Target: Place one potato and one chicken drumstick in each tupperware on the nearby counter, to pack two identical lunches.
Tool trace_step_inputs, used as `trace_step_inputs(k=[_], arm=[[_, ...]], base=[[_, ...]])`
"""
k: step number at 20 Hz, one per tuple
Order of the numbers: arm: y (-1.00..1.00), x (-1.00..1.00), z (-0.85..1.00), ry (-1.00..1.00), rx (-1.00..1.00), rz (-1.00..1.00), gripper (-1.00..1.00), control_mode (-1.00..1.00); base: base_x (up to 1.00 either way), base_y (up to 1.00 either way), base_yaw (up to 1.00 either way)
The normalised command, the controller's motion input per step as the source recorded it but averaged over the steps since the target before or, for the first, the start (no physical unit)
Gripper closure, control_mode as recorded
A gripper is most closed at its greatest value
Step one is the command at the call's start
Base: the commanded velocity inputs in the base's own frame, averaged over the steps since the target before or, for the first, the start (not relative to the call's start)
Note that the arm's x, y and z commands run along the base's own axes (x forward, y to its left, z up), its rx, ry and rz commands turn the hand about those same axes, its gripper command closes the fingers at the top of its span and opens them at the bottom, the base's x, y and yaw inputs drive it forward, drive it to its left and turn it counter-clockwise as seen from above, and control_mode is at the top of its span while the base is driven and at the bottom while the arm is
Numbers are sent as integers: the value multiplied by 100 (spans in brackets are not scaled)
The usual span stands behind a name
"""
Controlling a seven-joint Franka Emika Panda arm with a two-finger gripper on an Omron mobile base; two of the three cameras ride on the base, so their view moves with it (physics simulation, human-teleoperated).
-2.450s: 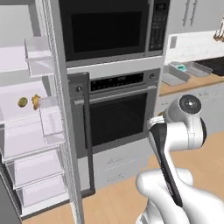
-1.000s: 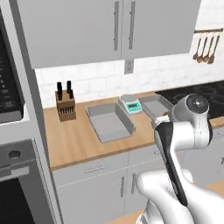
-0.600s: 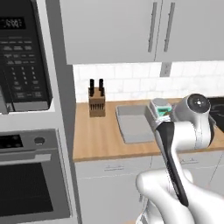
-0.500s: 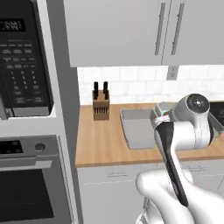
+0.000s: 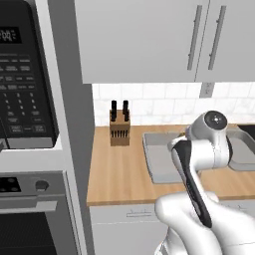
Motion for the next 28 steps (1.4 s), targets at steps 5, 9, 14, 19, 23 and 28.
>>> trace_step_inputs(k=[5,9,14,19,23,28], arm=[[-12,71,-70,9,9,11,100,-100],[-4,90,-38,2,15,3,100,-100],[-1,70,-19,1,3,0,100,-100],[0,57,-25,7,0,0,100,-100],[-10,26,-36,2,0,0,100,-100],[-19,12,-48,0,0,0,100,-100]], base=[[0,0,0],[0,0,0],[0,0,0],[0,0,0],[0,0,0],[0,0,0]])
